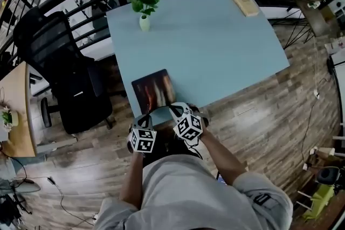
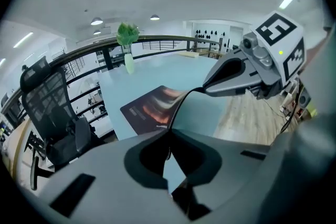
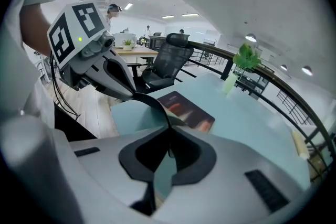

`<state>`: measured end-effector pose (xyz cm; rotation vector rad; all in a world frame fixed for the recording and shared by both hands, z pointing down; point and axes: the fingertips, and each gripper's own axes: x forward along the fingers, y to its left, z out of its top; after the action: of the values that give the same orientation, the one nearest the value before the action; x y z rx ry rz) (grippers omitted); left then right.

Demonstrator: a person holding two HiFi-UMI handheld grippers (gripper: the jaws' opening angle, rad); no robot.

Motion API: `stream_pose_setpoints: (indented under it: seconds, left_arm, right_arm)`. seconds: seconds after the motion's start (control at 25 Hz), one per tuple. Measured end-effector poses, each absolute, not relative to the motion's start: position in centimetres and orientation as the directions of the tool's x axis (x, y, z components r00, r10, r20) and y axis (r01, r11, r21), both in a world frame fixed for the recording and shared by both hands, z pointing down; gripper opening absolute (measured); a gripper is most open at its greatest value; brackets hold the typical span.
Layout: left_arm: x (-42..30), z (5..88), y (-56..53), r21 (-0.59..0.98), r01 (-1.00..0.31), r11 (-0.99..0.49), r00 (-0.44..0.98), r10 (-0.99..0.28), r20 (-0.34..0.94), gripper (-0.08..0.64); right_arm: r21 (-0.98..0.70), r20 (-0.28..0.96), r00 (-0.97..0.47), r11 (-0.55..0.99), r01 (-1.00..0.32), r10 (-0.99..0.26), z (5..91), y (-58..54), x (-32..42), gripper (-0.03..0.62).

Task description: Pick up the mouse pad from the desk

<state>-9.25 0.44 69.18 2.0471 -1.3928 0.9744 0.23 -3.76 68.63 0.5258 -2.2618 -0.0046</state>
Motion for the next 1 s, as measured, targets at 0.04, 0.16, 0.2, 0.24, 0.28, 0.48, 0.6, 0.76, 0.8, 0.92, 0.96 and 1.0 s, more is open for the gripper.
stream_pose_setpoints:
  seconds: [0.04, 0.16, 0.2, 0.24, 0.28, 0.48, 0.6, 0.76, 0.8, 0.92, 0.96, 1.0]
  left_arm:
    - [-9.4, 68.8, 0.0, -0.003, -0.932, -0.363, 0.231, -0.597, 0.768, 0.025]
    - [-9.8, 67.9, -1.0, 0.001, -0.934, -0.357, 0.235, -0.614, 0.753, 0.025]
    - [-9.9, 67.6, -1.3, 0.001, -0.935, -0.356, 0.237, -0.619, 0.749, 0.025]
    - [-10.0, 67.3, -1.6, 0.002, -0.935, -0.354, 0.238, -0.623, 0.745, 0.025]
    - [-10.1, 66.9, -1.8, 0.004, -0.936, -0.352, 0.240, -0.629, 0.739, 0.025]
    - [-10.8, 65.5, -3.1, 0.007, -0.937, -0.349, 0.248, -0.653, 0.716, 0.025]
    - [-11.2, 64.9, -3.8, 0.011, -0.939, -0.344, 0.250, -0.661, 0.707, 0.025]
    - [-11.9, 63.9, -5.1, 0.012, -0.938, -0.347, 0.259, -0.675, 0.691, 0.025]
    - [-12.1, 63.7, -5.5, 0.012, -0.937, -0.348, 0.261, -0.678, 0.688, 0.025]
    - [-12.7, 63.2, -6.5, 0.014, -0.935, -0.354, 0.269, -0.684, 0.678, 0.025]
    - [-12.9, 63.0, -6.8, 0.016, -0.934, -0.356, 0.272, -0.684, 0.677, 0.025]
    - [-13.1, 62.8, -7.1, 0.018, -0.933, -0.358, 0.276, -0.684, 0.675, 0.025]
  right_arm:
    - [0.173, 0.711, -0.593, 0.911, -0.373, -0.378, 68.4, -4.1, 0.1, 0.015]
    - [0.181, 0.709, -0.587, 0.905, -0.384, -0.391, 67.8, -4.8, -0.3, 0.015]
    - [0.180, 0.708, -0.586, 0.903, -0.389, -0.394, 67.5, -5.0, -0.3, 0.015]
    - [0.180, 0.706, -0.586, 0.901, -0.395, -0.397, 67.3, -5.1, -0.4, 0.015]
    - [0.179, 0.705, -0.585, 0.899, -0.400, -0.401, 67.0, -5.3, -0.4, 0.015]
    - [0.186, 0.691, -0.584, 0.885, -0.426, -0.426, 65.6, -6.3, -0.9, 0.015]
    - [0.191, 0.684, -0.583, 0.879, -0.438, -0.439, 64.9, -7.0, -1.3, 0.015]
    - [0.204, 0.675, -0.580, 0.870, -0.449, -0.457, 63.8, -8.1, -2.0, 0.015]
    - [0.206, 0.672, -0.579, 0.868, -0.452, -0.461, 63.6, -8.4, -2.2, 0.015]
    - [0.211, 0.672, -0.573, 0.863, -0.460, -0.470, 63.1, -9.2, -2.8, 0.015]
    - [0.213, 0.673, -0.570, 0.861, -0.462, -0.471, 63.0, -9.4, -2.9, 0.015]
    - [0.214, 0.673, -0.568, 0.860, -0.464, -0.474, 62.8, -9.6, -3.1, 0.015]
